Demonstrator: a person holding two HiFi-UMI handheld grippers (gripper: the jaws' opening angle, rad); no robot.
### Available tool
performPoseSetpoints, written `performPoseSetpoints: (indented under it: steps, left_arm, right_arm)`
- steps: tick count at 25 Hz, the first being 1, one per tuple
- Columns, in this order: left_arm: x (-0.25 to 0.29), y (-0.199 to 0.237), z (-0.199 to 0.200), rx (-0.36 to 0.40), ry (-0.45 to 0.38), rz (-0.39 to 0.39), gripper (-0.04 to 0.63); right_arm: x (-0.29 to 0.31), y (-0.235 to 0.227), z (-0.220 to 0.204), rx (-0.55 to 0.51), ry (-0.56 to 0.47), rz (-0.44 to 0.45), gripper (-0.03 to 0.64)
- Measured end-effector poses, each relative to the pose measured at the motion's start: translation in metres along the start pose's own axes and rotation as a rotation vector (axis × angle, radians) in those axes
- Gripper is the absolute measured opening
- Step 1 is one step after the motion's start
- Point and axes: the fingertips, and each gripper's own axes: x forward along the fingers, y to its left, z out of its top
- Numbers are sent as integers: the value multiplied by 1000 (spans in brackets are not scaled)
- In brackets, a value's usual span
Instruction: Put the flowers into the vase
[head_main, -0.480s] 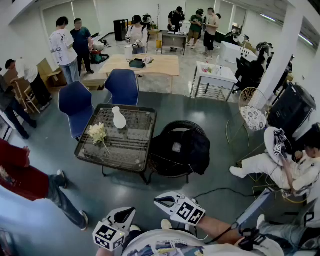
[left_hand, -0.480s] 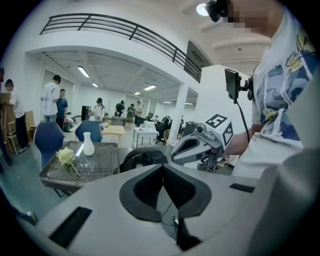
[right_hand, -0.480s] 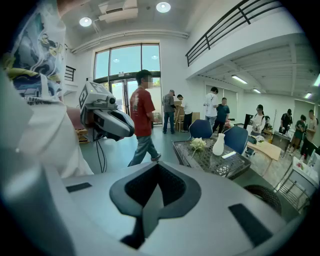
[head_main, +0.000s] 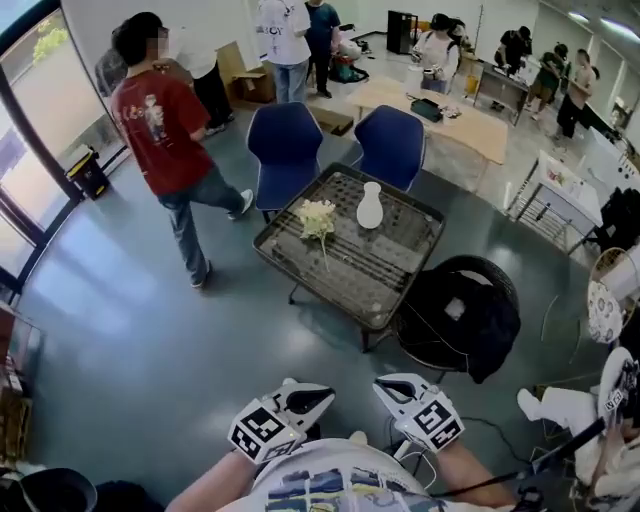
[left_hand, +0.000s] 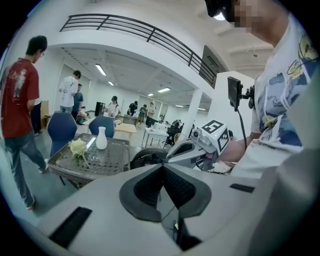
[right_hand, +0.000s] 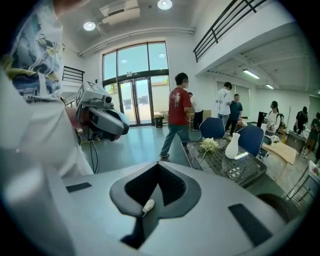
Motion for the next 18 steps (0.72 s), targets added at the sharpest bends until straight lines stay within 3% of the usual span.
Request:
performPoseSetpoints:
  steps: [5,9,11,13,18]
  left_arm:
    - [-28,73,25,-18,-51,7,9]
    - [-58,136,39,6,-71,21,9]
    - [-75,165,43,19,-65,36,9]
    - [-92,198,40,16,-42,63,9]
    - [-110,262,32,-64,-32,134,9]
  right_arm:
    - [62,-23,40,44,12,5,12]
    - [127,-58,77,21,10,-47,15]
    - [159,-80,97,38,5,-80,46]
    - [194,-102,112,67,9,-101,120]
    - [265,-165,123,134,47,-106,141]
